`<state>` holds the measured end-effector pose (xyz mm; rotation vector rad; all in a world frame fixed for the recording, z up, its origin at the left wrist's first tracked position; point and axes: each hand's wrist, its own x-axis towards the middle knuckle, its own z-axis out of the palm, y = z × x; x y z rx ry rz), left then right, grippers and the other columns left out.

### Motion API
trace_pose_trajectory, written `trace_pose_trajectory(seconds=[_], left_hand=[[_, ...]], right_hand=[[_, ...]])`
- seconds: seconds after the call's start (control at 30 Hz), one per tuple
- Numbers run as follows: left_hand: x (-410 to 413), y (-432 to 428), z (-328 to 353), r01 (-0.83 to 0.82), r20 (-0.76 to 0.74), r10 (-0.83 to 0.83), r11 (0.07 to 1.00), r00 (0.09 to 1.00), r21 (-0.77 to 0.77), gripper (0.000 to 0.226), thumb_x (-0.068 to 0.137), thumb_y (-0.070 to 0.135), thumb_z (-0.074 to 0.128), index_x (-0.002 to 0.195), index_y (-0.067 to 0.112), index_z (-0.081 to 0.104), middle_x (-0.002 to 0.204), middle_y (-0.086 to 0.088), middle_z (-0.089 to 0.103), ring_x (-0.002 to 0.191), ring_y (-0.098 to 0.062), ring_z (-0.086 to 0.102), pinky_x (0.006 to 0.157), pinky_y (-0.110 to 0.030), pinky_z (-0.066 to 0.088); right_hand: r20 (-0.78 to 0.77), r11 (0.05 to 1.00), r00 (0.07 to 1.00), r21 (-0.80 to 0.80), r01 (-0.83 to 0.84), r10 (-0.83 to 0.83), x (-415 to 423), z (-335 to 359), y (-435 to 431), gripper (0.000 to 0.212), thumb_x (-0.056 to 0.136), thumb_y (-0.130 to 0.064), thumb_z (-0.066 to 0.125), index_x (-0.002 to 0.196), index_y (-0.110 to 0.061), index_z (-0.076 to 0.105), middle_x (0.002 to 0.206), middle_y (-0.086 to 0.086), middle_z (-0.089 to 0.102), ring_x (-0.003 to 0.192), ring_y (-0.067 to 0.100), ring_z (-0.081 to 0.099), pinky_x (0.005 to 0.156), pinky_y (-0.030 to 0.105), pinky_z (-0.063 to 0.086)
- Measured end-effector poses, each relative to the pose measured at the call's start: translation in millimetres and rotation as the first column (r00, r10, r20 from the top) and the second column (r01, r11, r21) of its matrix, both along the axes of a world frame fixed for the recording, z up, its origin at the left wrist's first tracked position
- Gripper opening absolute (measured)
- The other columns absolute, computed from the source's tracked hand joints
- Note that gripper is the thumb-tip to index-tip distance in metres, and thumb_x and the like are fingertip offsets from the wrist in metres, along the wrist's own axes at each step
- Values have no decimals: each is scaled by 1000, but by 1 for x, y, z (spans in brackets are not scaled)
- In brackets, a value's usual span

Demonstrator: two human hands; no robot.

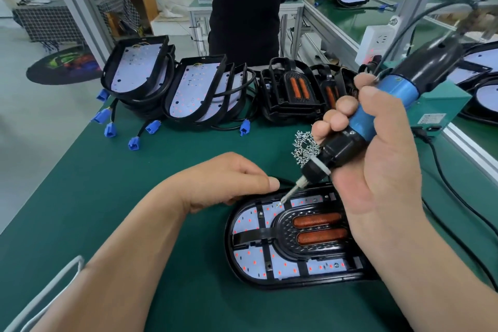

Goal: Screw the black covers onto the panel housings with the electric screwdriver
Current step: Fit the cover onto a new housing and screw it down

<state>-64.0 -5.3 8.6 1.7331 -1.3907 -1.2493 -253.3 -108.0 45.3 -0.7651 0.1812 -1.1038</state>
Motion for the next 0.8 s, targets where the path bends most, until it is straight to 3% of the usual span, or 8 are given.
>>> trace_pose_trajectory(seconds=[0.1, 0.27, 0.4, 0.6, 0.8], left_hand=[[2, 3, 2, 18, 18, -18, 1000, 1000, -15, 60, 89, 54, 74, 77, -3, 60, 72, -8, 32, 64, -17, 27, 53, -27, 23], [1, 6, 5, 28, 40, -26, 999, 999, -35, 42, 93, 48, 75, 71, 13, 70, 67, -1, 37, 64, -18, 30, 53, -26, 27], [-1, 4, 5, 21, 26, -20, 998, 999, -57, 51, 97, 42, 75, 54, 24, 54, 61, 4, 29, 60, -17, 25, 52, -27, 23], [-1, 5, 6, 37, 36, -35, 997, 999, -74, 49, 95, 42, 75, 52, 29, 56, 60, 10, 29, 56, -13, 25, 50, -21, 24], [-2, 5, 6, 18, 10, -17, 996, 1000, -83, 53, 79, 58, 75, 58, 26, 40, 64, 3, 23, 58, -17, 21, 51, -26, 19]], right_hand=[[-41, 995, 997, -71, -67, 64, 2, 1, 14, 19, 102, -14, 54, 121, -17, 52, 82, 1, 51, 65, 15, 50, 67, 33, 51], [-108, 982, 984, -110, -153, 141, 4, 0, 32, 33, 90, -14, 64, 121, -14, 53, 79, 3, 50, 61, 18, 49, 63, 34, 50], [-161, 977, 977, -139, -164, 141, 6, -2, 43, 38, 84, -16, 65, 121, -13, 57, 77, 5, 49, 59, 20, 48, 61, 35, 49], [-208, 965, 966, -176, -194, 156, 6, -3, 48, 36, 84, -15, 64, 120, -13, 59, 76, 6, 49, 58, 21, 47, 60, 36, 49], [-235, 957, 958, -197, -213, 165, 6, -3, 49, 41, 82, -16, 64, 122, -12, 58, 75, 8, 47, 58, 22, 48, 61, 38, 47]])
